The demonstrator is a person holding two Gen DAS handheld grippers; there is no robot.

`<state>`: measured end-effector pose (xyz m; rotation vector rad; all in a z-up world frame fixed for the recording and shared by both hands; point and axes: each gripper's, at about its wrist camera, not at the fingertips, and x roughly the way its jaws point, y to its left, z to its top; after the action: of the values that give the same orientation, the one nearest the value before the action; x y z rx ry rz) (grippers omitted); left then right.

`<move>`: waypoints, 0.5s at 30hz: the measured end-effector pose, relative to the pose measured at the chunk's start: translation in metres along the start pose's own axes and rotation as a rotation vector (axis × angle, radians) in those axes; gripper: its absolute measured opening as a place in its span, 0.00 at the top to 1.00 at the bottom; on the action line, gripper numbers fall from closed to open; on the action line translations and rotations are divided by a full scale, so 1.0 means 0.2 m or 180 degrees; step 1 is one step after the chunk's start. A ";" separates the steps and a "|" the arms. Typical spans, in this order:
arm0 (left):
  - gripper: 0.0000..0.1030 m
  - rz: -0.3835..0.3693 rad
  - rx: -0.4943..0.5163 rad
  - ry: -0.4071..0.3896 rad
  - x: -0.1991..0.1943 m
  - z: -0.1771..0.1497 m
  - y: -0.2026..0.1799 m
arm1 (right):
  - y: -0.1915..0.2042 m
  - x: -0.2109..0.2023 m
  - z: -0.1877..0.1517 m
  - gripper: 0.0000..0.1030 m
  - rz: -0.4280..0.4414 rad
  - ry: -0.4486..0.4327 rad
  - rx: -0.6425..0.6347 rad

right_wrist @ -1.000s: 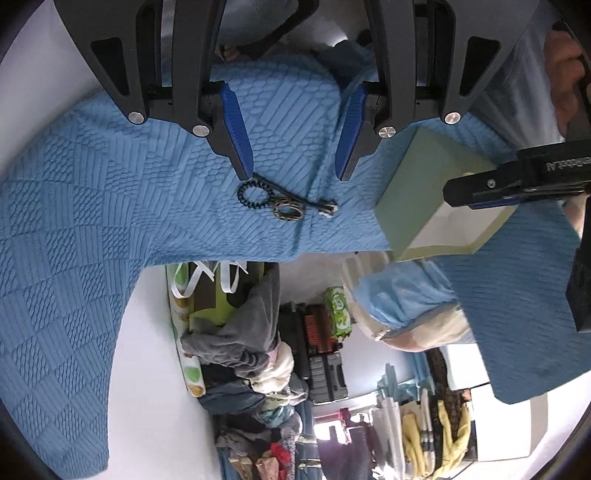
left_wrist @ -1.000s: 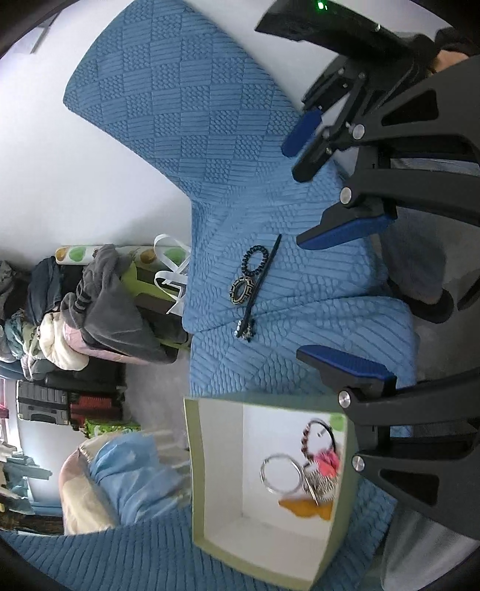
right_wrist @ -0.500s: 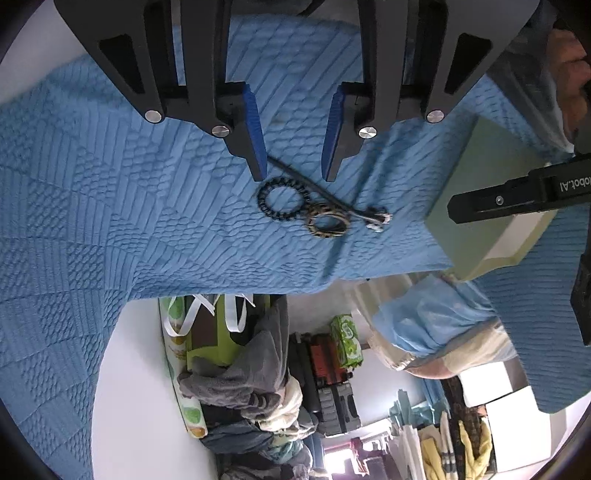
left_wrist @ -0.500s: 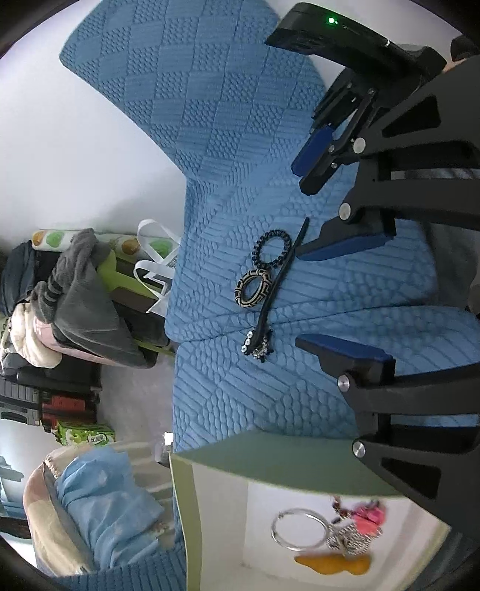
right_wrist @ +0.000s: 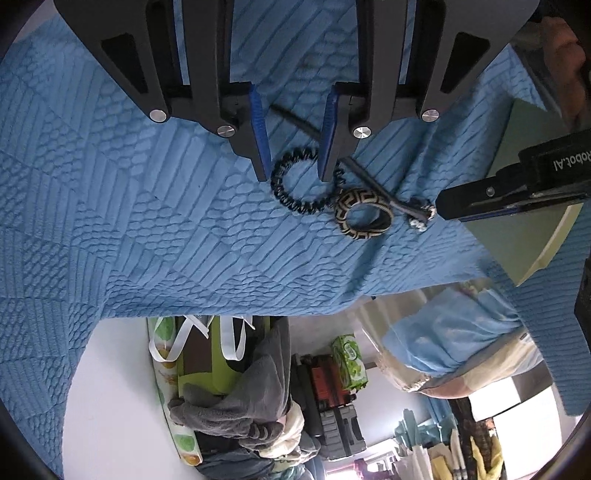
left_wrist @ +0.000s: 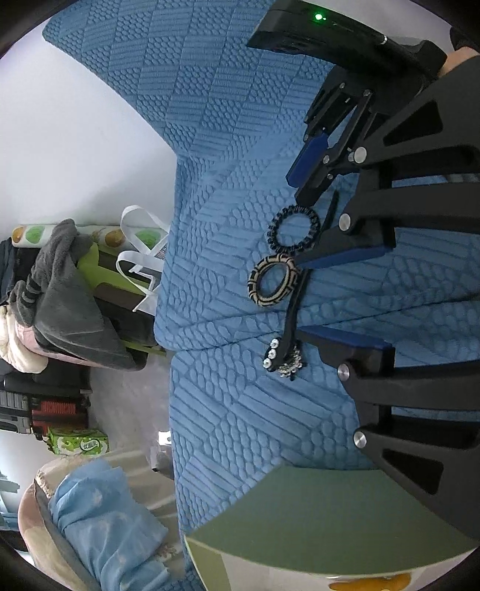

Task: Organize jewelry
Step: 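Grasp the patterned bangle with the left tool while the right tool grasps the black coiled hair tie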

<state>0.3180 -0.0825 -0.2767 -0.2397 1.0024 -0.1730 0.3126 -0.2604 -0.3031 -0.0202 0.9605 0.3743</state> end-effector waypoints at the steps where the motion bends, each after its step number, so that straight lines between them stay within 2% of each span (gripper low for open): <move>1: 0.68 0.0005 -0.0009 0.0005 0.01 0.01 0.01 | 0.00 0.01 0.00 0.77 -0.0003 0.0021 0.0001; 7: 0.69 0.0020 -0.0020 0.0027 0.08 0.03 0.03 | -0.05 0.10 0.03 0.77 -0.0020 0.0119 0.0055; 13: 0.70 0.0058 0.0037 0.0046 0.13 0.05 0.02 | 0.01 0.14 0.04 0.77 -0.0154 0.0122 -0.0237; 15: 0.70 0.0059 0.0030 0.0058 0.14 0.06 0.03 | 0.01 0.15 0.04 0.87 -0.0245 0.0115 -0.0286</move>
<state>0.3431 -0.0827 -0.2948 -0.2206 1.0213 -0.1631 0.3327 -0.2480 -0.3220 -0.1456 0.9752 0.3466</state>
